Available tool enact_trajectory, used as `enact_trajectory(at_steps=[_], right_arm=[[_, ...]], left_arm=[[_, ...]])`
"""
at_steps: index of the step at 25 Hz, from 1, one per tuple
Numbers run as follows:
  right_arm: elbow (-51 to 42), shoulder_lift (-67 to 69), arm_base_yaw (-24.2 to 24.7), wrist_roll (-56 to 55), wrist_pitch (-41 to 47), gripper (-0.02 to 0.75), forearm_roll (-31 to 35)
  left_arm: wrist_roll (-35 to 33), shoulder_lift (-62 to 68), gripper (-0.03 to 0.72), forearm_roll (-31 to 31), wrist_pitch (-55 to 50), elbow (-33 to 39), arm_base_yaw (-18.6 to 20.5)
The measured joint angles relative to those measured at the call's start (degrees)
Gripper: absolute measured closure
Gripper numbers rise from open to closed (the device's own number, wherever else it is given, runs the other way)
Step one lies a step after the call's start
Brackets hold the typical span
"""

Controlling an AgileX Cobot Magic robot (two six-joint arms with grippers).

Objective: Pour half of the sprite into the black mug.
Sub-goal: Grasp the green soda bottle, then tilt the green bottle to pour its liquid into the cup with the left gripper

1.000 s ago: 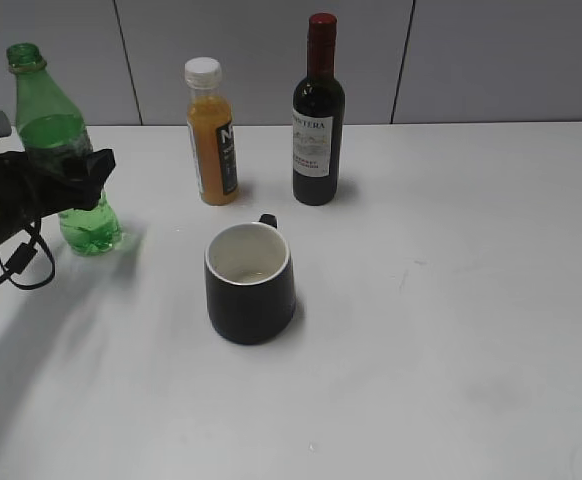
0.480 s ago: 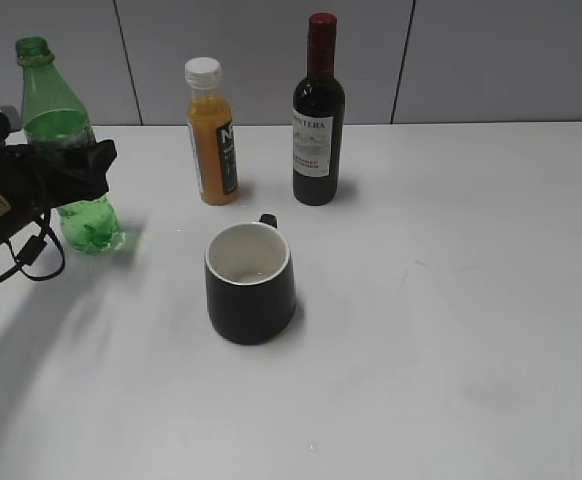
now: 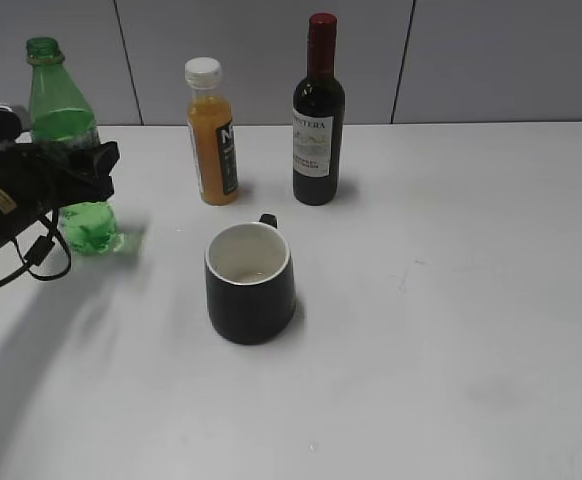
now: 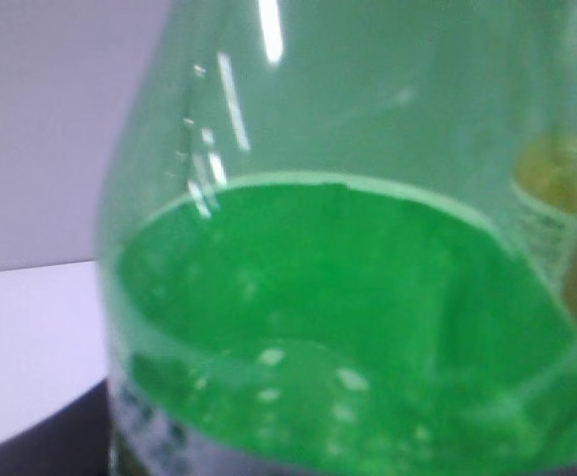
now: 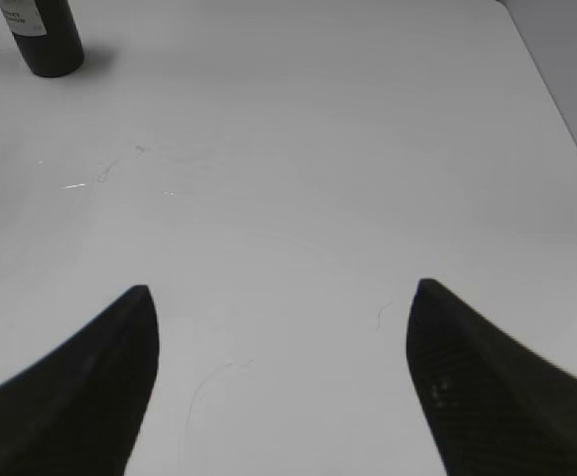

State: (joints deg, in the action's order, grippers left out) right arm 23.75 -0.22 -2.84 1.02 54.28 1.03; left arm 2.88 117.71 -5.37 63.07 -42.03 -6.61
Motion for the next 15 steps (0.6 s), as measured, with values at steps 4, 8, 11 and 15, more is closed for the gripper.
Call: enact_trajectory(at_steps=[4,8,11,15], right_arm=[[0.0,0.0,0.0,0.0,0.0,0.148,0.0],[0.0,0.0,0.0,0.0,0.0,0.148,0.0],[0.0,0.0,0.0,0.0,0.0,0.148,0.0],[0.0,0.0,0.0,0.0,0.0,0.148,0.0]], left_arm=[[-7.4,-3.5,0.205,7.1,-1.4,3.0,-2.6],[-14.3,-8.3,0.205,12.5,-1.4,7.5,-6.1],[-22.3,-11.1,0.206,16.1,-1.3,10.1,-9.0],[-32.2,-13.8,0.207,21.1,-0.5,13.5,-13.1]])
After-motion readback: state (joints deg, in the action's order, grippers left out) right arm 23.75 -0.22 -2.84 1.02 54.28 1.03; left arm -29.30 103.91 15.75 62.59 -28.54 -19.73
